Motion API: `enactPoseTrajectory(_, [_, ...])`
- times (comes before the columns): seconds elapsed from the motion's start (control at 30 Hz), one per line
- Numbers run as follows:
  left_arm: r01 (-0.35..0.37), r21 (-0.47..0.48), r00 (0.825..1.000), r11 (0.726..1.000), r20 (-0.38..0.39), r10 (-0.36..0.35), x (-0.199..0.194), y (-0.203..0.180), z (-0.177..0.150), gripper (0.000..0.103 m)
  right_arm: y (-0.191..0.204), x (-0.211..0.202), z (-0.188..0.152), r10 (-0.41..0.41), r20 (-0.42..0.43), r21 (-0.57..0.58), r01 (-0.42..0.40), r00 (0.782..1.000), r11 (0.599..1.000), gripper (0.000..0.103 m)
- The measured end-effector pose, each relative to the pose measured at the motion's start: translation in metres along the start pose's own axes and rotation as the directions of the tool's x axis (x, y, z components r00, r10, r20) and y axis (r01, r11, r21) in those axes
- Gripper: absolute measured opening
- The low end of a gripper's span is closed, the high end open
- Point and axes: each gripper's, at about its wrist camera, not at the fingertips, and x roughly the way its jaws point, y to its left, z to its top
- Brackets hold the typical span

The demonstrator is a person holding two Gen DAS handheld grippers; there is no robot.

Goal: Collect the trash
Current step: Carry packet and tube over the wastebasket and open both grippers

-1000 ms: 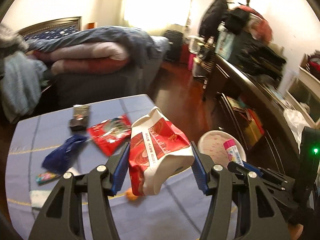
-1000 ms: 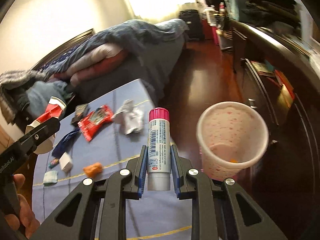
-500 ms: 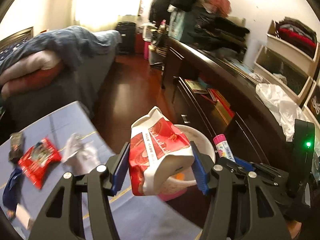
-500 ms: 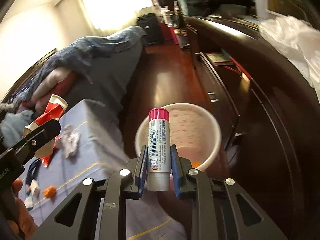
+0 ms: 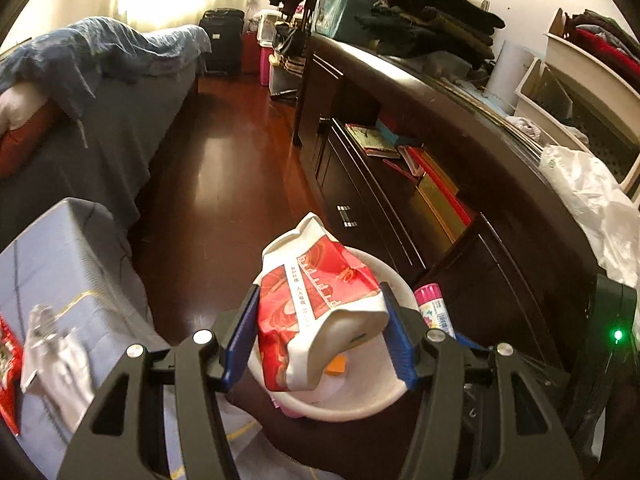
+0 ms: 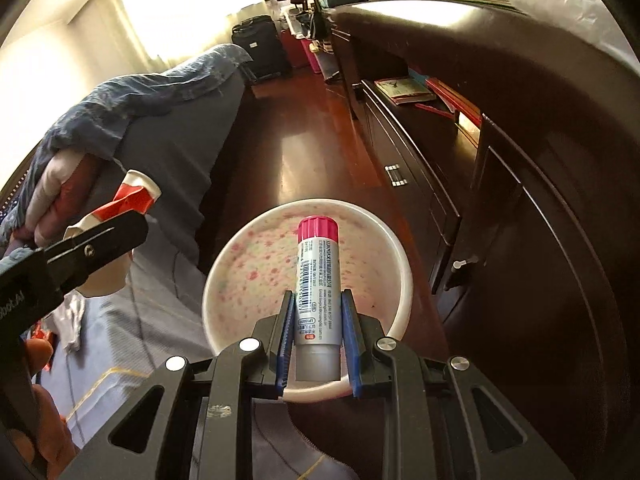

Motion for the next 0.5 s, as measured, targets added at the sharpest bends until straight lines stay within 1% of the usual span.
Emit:
enactPoseTrajectory(0.23, [0.015, -0.019, 0.998, 1.000, -0.053, -0.016, 0.039, 0.001, 0.006, 0.059, 0.001, 0.027, 0.007, -0.043, -0.005, -0.024, 0.042, 0.999, 0.999, 0.023])
enactPoseTrajectory(0.27, [0.013, -0.019, 0.998, 1.000, -0.057, -0.014, 0.042, 0.001, 0.006, 0.061, 0.001, 0.032, 0.008, -0.051, -0.008, -0.028, 0.051, 0.999, 0.998, 0.024])
enactPoseTrajectory(0.3, [0.014, -0.022, 0.998, 1.000, -0.058, -0.015, 0.045, 0.002, 0.007, 0.068, 0.001, 0.035, 0.009, -0.059, -0.008, -0.033, 0.059, 0.998, 0.998, 0.024])
enactPoseTrajectory(0.37, [0.017, -0.032, 0.998, 0.999, -0.055, -0.019, 0.047, 0.004, 0.007, 0.075, 0.000, 0.039, 0.010, -0.076, 0.002, -0.038, 0.076, 0.997, 0.996, 0.025])
enactPoseTrajectory(0.47, [0.016, -0.048, 0.999, 0.999, -0.036, -0.018, 0.045, 0.009, 0.009, 0.081, -0.002, 0.042, 0.010, -0.085, -0.002, -0.034, 0.085, 0.996, 0.996, 0.030])
enactPoseTrajectory(0.5, [0.012, -0.053, 0.999, 0.999, -0.030, -0.014, 0.044, 0.011, 0.010, 0.081, -0.002, 0.042, 0.009, -0.084, -0.005, -0.031, 0.083, 0.996, 0.996, 0.031])
